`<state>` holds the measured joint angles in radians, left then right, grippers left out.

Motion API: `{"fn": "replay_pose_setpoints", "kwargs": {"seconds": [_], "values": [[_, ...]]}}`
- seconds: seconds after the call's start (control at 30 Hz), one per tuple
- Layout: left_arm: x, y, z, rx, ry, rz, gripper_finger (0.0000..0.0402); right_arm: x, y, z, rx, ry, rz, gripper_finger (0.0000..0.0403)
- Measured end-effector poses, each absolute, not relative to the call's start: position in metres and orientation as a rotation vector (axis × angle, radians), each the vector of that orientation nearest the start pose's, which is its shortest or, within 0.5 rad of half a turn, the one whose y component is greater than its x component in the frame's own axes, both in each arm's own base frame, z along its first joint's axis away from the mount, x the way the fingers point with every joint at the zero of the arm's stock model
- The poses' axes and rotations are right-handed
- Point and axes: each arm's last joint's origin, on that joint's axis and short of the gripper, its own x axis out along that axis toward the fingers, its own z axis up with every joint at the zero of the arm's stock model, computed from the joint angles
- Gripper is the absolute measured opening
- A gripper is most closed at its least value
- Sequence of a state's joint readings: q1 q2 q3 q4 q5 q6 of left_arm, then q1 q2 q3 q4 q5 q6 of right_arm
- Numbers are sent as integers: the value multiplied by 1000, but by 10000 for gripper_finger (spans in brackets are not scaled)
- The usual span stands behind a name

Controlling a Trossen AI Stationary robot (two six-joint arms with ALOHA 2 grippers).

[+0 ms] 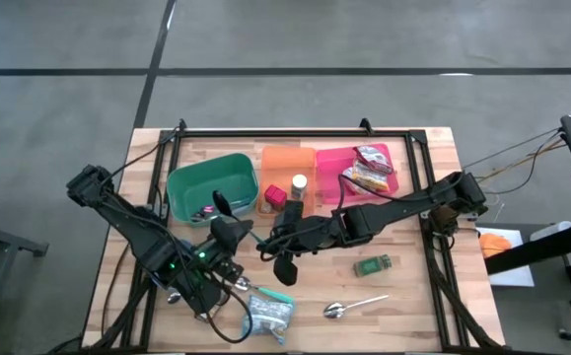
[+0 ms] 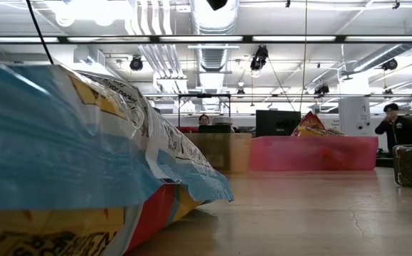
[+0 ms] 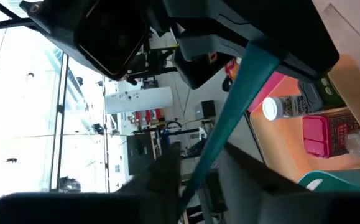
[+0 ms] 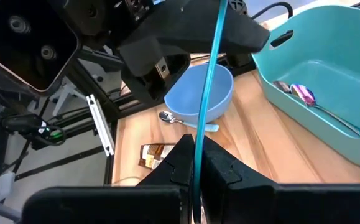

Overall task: Pick & Place Food Item
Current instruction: Put the black spoon into the green bin

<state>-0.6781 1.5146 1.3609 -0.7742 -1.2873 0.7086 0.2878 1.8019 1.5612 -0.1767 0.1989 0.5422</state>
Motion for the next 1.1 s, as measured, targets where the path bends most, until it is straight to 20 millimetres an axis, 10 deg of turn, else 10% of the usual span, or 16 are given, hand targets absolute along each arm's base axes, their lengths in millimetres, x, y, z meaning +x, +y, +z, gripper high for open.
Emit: {"fn": "replay_pose_setpoints", "kwargs": {"seconds": [0.17,0.6,1.1], "values": [[251,-167,326,1489,753,353,15,404,115,322,438,415,-21,9],[250,-166,326,1477,756,357,4,404,115,323,335,414,7,18],[228,-135,347,971,695,413,4,399,111,324,227,453,-31,208]]}}
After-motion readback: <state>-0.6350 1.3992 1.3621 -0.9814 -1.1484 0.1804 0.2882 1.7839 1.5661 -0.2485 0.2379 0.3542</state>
